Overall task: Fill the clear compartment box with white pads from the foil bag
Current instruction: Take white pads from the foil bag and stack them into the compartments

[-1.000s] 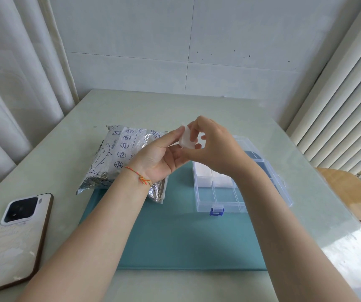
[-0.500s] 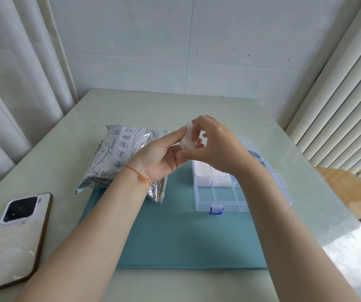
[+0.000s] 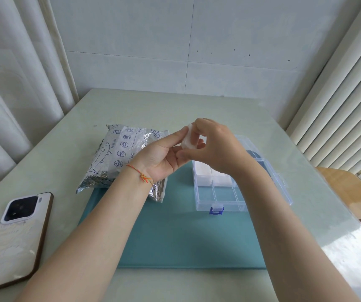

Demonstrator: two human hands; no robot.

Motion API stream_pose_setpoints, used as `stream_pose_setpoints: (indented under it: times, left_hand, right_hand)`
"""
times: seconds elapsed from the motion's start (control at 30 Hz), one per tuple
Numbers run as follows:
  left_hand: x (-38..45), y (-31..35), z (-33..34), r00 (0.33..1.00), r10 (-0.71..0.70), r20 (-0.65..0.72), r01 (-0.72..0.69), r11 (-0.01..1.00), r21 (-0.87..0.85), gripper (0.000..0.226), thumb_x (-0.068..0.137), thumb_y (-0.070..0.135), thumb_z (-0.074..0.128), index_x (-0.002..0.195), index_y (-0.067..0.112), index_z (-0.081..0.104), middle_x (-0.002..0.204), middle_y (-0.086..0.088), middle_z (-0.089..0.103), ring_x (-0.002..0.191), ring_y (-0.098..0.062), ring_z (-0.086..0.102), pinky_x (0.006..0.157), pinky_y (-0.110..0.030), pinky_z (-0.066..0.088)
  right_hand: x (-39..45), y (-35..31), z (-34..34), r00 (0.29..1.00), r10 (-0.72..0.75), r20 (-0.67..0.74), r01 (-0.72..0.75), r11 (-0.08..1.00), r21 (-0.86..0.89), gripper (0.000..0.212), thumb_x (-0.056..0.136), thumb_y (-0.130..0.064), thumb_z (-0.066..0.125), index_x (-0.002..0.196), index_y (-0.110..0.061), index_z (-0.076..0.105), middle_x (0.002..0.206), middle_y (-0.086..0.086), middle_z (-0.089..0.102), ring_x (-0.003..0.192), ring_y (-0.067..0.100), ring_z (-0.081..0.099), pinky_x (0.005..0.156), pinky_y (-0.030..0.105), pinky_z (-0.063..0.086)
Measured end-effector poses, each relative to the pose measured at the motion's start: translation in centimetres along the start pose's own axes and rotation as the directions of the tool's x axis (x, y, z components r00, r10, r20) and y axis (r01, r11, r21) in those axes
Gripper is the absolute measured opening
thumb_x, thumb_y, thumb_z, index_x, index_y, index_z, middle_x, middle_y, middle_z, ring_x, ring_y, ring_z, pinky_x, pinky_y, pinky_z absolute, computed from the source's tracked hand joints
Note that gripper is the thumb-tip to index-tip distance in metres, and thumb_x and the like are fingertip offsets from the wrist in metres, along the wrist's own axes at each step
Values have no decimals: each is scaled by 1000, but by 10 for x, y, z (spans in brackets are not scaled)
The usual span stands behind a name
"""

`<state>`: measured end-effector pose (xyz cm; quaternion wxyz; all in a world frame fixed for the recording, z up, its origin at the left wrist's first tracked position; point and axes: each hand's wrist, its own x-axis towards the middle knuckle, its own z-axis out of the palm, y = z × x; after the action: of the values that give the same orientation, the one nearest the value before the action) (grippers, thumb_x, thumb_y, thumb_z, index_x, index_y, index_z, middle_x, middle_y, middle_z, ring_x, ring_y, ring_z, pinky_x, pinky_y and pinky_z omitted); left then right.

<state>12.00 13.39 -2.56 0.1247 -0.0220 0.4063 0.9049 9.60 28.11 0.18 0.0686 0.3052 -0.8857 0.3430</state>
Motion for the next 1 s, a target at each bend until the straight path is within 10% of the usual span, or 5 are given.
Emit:
stream_pose_setpoints:
  times: [0.27, 0.4, 0.57, 0.77, 1.0]
  left_hand:
    - [-6, 2, 7, 995, -91, 40, 82, 979, 186, 17, 85, 29, 60, 90, 13, 63, 80, -2, 71, 74, -19, 70, 81, -34, 57]
    - [-9, 1, 21, 996, -78, 47, 64, 968, 244, 16, 94, 9, 46, 81, 6, 55, 65, -1, 64, 61, -13, 66, 68, -27, 59]
    - [-5, 3, 34, 999, -42, -7, 42, 973, 229, 20, 95, 9, 47, 102, 3, 66, 98, -13, 68, 84, -22, 68, 83, -37, 59]
    - [7, -16, 54, 982, 1, -188, 61, 945, 322, 8, 90, 17, 64, 84, 22, 61, 73, 5, 60, 66, -8, 57, 63, -21, 46]
    - [17, -32, 68, 942, 202, -270, -21, 835, 550, 9, 87, 16, 69, 81, 18, 63, 67, 2, 61, 57, -12, 59, 53, -21, 44]
  right_hand:
    - [-2, 0, -2, 999, -43, 14, 43, 999, -11, 27, 74, -29, 73, 76, -11, 53, 87, 1, 52, 74, 24, 55, 75, 45, 53]
    - [-8, -2, -10, 998, -3, 55, 4, 1000, -3, 25, 79, -32, 70, 85, -11, 57, 91, -2, 51, 77, 19, 56, 81, 40, 53]
    - [-17, 18, -38, 986, 165, -21, -158, 969, 190, 32, 74, -43, 76, 90, -21, 58, 105, -5, 60, 96, 8, 62, 85, 31, 53]
    - [-25, 36, -48, 904, 426, -19, -273, 612, 742, 16, 85, -3, 69, 88, -8, 54, 89, 21, 64, 78, 31, 68, 81, 43, 59]
    - [-30, 59, -50, 865, 494, -93, -311, 670, 674, 18, 84, 3, 67, 80, -9, 54, 75, 12, 59, 66, 27, 62, 72, 42, 60]
